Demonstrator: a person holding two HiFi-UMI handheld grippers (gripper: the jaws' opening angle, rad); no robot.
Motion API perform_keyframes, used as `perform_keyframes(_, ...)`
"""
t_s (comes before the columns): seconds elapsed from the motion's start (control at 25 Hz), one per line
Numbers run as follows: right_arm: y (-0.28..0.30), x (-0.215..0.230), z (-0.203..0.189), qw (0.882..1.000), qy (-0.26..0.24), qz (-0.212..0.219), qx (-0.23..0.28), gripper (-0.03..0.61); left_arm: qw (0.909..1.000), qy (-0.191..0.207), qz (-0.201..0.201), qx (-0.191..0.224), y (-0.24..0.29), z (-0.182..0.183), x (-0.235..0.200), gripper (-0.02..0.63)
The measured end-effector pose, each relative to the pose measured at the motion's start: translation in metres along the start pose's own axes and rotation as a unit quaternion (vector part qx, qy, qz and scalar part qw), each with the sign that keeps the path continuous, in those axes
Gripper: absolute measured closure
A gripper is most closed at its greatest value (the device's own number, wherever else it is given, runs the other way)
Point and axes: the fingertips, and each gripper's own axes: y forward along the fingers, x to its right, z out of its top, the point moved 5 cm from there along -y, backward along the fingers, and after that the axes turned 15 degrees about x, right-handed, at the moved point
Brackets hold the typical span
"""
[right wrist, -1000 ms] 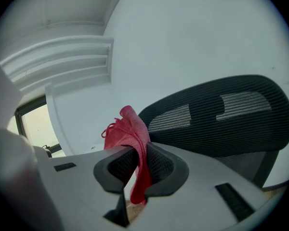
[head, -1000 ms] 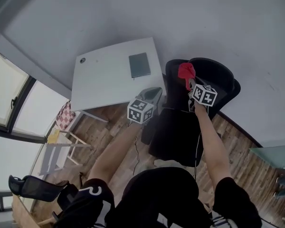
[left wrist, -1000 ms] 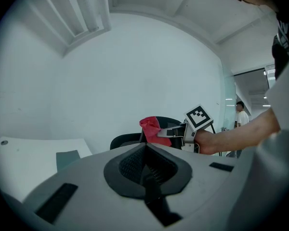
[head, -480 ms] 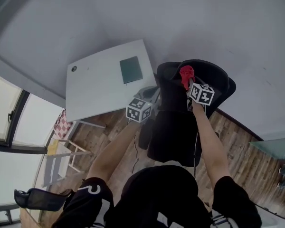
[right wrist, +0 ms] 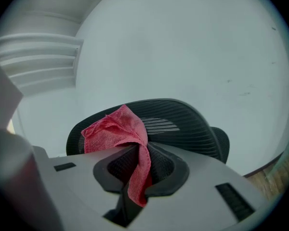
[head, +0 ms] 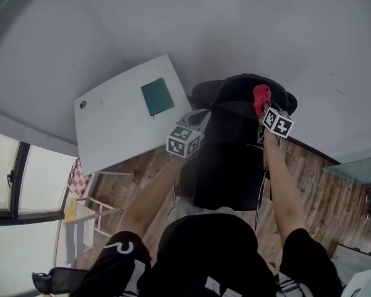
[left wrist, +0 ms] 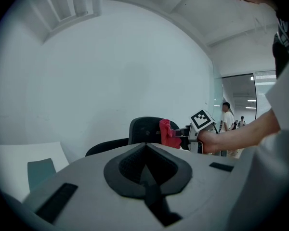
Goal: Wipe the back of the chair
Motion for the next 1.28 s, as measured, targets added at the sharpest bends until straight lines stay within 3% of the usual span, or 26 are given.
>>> perform_keyframes(0.28,-0.027,0.038,0.017,0.997,-0.01,-0.078,0.022,0.509,0.9995,-0.008,-0.03,-0.005,0.002,0.009,-0.02,0.589)
perform_keyframes(0.44,-0.042,0.043,0.016,0.991,-0.002,-0.132,0.036,0.511,0.9995,-0.014,-0.03,-0.002,-0.004,0.01,-0.035,0.589)
perform_keyframes(0.56,-0.053,0.035,0.008,0.988,0.015,-0.146,0.041,0.512,0.9994,-0.02,-0.028,-0.004,-0.013,0.007,-0.044,0.589)
perform_keyframes(0.8,-0.059,-0.015,-0.026,0.994,0.037,-0.086,0.053,0.512,0.9993,-0.024,-0.028,-0.007,-0.032,-0.006,-0.064,0.589)
perform_keyframes(1.28,-0.022,-0.141,-0.167,0.999,0.016,0.035,-0.037,0.512,0.9984,-0.031,-0.031,-0.037,-0.057,-0.06,-0.114,0.589)
